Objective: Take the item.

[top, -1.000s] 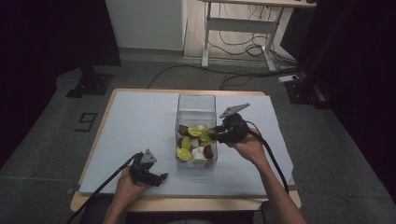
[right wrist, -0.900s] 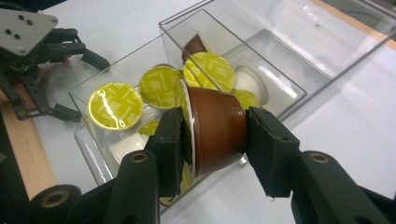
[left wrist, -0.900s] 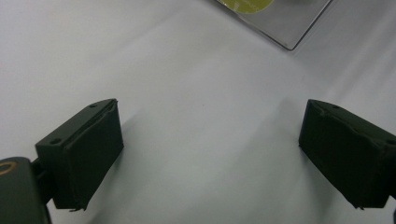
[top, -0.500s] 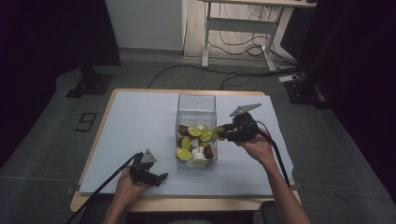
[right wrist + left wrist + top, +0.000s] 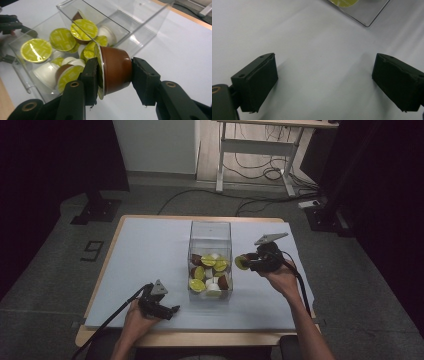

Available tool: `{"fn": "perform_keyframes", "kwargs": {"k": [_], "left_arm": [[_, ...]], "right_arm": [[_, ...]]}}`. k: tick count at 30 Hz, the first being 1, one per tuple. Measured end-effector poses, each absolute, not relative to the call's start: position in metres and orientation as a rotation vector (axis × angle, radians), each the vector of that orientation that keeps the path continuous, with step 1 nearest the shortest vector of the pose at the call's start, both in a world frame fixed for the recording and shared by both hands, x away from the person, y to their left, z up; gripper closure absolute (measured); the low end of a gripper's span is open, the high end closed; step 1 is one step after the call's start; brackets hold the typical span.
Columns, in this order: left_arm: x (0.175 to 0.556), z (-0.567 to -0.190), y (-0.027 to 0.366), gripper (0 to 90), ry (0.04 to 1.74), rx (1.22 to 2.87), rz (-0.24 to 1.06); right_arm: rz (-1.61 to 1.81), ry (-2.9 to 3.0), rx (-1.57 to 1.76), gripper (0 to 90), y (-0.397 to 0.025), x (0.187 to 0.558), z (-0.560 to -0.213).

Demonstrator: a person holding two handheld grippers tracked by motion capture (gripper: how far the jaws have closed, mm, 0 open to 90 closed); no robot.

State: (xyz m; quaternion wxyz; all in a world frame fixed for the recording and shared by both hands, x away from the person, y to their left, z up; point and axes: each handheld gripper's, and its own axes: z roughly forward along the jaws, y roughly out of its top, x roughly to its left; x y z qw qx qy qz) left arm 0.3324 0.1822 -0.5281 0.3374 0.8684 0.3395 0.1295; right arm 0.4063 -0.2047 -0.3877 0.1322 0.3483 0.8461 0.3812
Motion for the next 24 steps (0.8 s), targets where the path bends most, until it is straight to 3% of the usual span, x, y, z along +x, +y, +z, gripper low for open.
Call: {"fn": "perform_keyframes", "kwargs": {"k": [24], "left_arm": [[0.333,-0.528,0.182,5.7,0.884,2.263,0.340]], "right_arm": [[0.983,2.363,1.124,57.0,-0.242,0.413,-0.420]]}}
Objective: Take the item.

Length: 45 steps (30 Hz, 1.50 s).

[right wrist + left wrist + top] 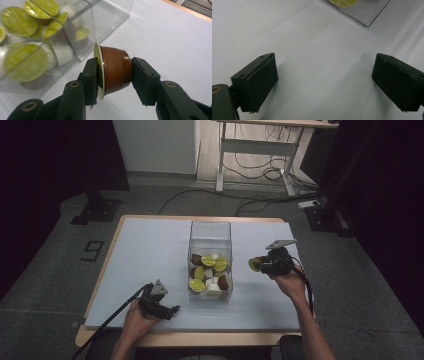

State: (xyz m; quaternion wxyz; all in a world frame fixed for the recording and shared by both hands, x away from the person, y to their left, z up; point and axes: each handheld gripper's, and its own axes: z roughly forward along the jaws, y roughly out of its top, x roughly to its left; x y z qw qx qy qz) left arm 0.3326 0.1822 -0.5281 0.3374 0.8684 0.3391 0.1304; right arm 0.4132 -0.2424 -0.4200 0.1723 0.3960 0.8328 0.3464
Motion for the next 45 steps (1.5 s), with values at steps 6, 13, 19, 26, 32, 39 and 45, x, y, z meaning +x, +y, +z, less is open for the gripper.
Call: {"fn": "perform_keyframes", "kwargs": {"k": [6,13,19,26,32,39,45], "left_arm": [[0.333,-0.528,0.182,5.7,0.884,2.263,0.338],[0.333,-0.528,0.182,5.7,0.884,2.263,0.338],[0.333,-0.528,0.182,5.7,0.884,2.262,0.338],[0.333,-0.528,0.182,5.7,0.885,2.263,0.338],[0.333,-0.528,0.182,5.7,0.885,2.262,0.338],[0.333,-0.528,0.182,5.7,0.885,2.262,0.337],[0.333,-0.528,0.182,5.7,0.885,2.262,0.337]], "right_arm": [[0.965,2.347,1.148,57.0,-0.247,0.415,-0.428],[0.936,2.333,1.170,56.9,-0.253,0.417,-0.441],[0.919,2.330,1.204,56.9,-0.257,0.419,-0.454],[0.902,2.343,1.216,56.8,-0.259,0.421,-0.468],[0.889,2.353,1.241,56.7,-0.261,0.423,-0.480],[0.867,2.367,1.275,56.2,-0.262,0.426,-0.490],[0.858,2.361,1.300,55.9,-0.266,0.429,-0.495]]}}
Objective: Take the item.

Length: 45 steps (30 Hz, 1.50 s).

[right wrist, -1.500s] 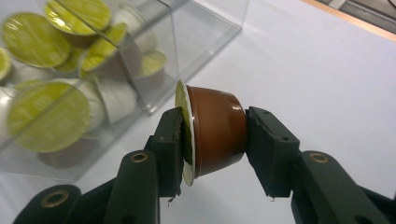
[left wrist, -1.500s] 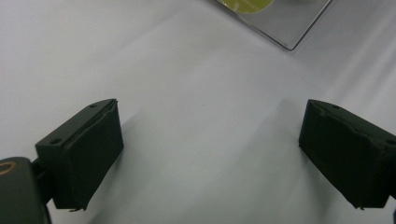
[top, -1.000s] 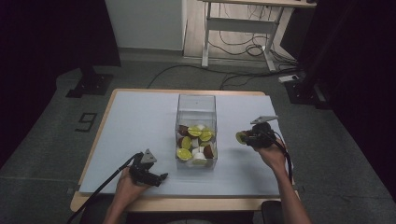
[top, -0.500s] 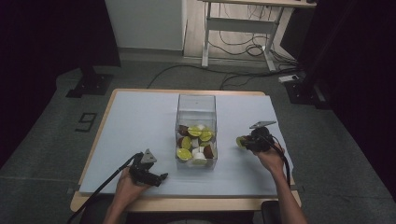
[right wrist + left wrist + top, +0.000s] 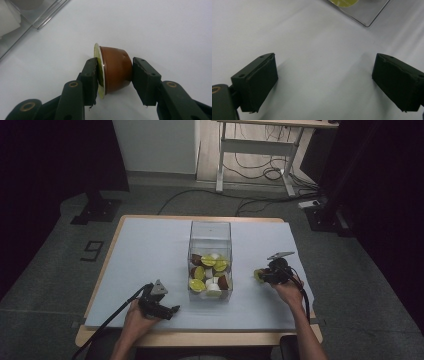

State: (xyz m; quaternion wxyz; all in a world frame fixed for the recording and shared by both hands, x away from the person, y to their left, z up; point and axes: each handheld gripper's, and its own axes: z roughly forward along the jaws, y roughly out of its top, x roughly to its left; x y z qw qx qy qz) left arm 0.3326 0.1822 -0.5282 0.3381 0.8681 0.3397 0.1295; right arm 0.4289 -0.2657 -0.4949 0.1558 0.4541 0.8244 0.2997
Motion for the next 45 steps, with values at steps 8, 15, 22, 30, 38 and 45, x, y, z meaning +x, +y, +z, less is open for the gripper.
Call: {"fn": "perform_keyframes", "kwargs": {"k": [8,15,22,30,38,45], "left_arm": [[0.332,-0.528,0.182,5.7,0.885,2.261,0.338],[0.333,-0.528,0.182,5.7,0.885,2.261,0.338],[0.332,-0.528,0.182,5.7,0.884,2.262,0.338],[0.332,-0.528,0.182,5.7,0.884,2.262,0.338],[0.332,-0.528,0.182,5.7,0.886,2.261,0.339],[0.332,-0.528,0.182,5.7,0.885,2.261,0.339]], "right_arm": [[0.835,2.352,1.287,47.6,-0.265,0.429,-0.495],[0.831,2.324,1.289,30.2,-0.266,0.429,-0.494],[0.886,2.295,1.289,16.4,-0.270,0.421,-0.484],[0.873,2.278,1.274,5.6,-0.273,0.402,-0.480],[0.858,2.252,1.261,0.0,-0.278,0.383,-0.482],[0.849,2.275,1.241,0.0,-0.277,0.371,-0.488]]}}
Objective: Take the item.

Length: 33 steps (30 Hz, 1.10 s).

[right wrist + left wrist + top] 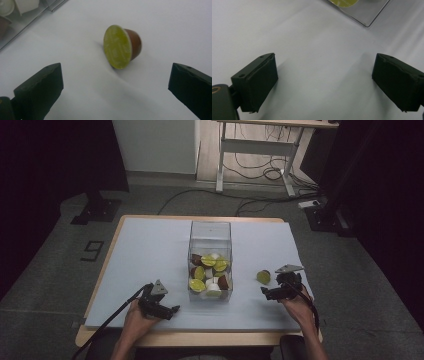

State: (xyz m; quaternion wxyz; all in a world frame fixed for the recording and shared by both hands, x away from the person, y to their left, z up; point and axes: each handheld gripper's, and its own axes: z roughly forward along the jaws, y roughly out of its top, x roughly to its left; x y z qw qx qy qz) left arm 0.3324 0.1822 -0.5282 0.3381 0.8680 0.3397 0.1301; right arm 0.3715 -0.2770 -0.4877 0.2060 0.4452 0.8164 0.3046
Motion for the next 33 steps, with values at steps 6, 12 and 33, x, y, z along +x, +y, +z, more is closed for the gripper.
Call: {"fn": "perform_keyframes", "kwargs": {"k": [6,12,33], "left_arm": [[0.332,-0.528,0.182,5.7,0.885,2.262,0.340],[0.332,-0.528,0.182,5.8,0.885,2.261,0.341],[0.332,-0.528,0.182,5.8,0.884,2.261,0.343]], "right_arm": [[0.871,2.282,1.249,0.0,-0.274,0.364,-0.498],[0.875,2.296,1.268,0.0,-0.269,0.358,-0.517],[0.960,2.263,1.261,0.0,-0.274,0.354,-0.537]]}}
